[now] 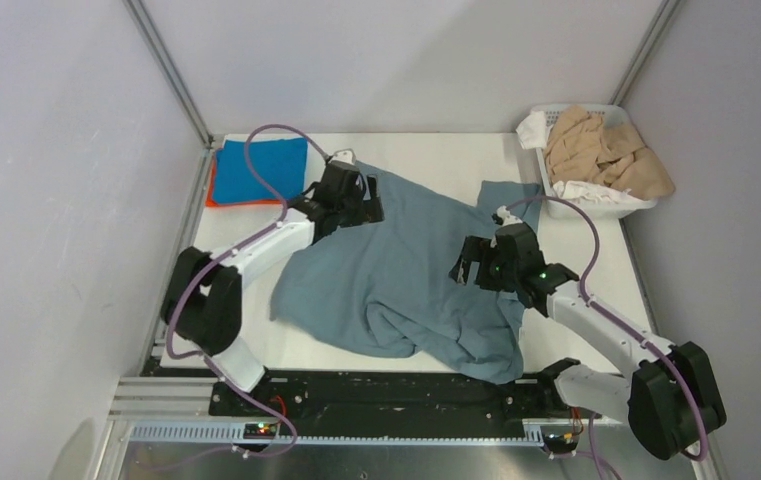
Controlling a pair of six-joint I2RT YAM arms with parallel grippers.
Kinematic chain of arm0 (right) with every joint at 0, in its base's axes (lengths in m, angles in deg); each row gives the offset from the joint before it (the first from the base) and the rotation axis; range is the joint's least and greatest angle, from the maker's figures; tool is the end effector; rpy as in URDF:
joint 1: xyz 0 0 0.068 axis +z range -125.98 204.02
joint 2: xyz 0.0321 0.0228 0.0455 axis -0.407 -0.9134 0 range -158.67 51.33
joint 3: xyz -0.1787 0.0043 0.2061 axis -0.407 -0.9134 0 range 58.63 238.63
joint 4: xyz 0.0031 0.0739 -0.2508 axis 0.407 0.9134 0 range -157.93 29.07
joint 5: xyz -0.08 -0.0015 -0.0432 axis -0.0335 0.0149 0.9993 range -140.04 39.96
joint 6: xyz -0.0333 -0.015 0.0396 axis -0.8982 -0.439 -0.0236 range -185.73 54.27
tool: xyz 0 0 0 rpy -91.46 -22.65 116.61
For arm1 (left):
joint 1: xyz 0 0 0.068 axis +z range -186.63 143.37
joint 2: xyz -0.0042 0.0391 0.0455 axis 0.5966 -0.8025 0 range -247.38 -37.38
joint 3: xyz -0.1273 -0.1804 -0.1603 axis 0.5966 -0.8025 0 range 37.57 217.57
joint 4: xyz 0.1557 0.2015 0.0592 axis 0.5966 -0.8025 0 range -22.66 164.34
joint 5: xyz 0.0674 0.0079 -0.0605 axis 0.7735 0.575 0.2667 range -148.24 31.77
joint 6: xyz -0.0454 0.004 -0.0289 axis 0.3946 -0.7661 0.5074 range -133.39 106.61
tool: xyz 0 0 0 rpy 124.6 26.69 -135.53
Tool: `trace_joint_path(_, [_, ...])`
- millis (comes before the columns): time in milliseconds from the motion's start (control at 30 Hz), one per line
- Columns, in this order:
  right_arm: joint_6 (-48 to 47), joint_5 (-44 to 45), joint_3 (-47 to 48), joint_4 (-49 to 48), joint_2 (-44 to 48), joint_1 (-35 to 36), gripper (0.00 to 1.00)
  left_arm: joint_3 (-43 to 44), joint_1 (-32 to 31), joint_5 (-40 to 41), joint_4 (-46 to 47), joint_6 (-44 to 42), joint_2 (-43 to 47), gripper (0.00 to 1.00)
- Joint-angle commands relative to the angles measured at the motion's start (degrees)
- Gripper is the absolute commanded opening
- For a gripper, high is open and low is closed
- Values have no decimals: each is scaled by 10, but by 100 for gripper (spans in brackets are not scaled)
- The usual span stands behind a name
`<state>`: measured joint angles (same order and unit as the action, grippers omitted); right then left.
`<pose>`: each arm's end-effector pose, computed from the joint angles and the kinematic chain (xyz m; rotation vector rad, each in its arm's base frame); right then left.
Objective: Fold and stack the t-shirts
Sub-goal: Flatten out the tshirt
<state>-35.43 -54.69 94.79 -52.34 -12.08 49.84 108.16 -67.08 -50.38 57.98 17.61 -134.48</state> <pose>0.2035 0.1016 0.2163 0.0511 2.3890 0.5759 0.3289 -0.1877 0.2455 -0.0812 2.3404 -0.3834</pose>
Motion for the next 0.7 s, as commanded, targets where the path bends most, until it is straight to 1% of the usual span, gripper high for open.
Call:
trace_joint_path(0, [-19,45,18,38,4,-3,95,-35,-1,51,7,-4,38,100])
trace_joint_path(67, [-27,46,18,24,-9,-3,96,-23,-1,42,8,-5,18,100])
trace_joint_path(167, [-27,46,27,-18,-43,-10,96,16,0,12,7,-3,-39,100])
trace_joint_path(267, [-25,85,51,-48,-101,-25,96,38,4,-6,7,4,-83,100])
trace_joint_path(333, [-25,104,69,-57,-140,-31,95,38,8,-14,7,11,-94,100])
trace_joint_path(400, [-20,105,82,-53,-173,-31,94,23,9,-9,7,14,-93,100])
trace_joint_path(500, [-21,106,84,-48,-201,-6,93,-26,10,-6,7,21,-82,100])
trace_joint_path(567, [-21,116,83,-32,-202,8,93,-60,9,3,7,26,-69,100])
trace_joint_path(667, [-13,116,69,2,-190,27,92,-120,9,-9,6,39,-28,100])
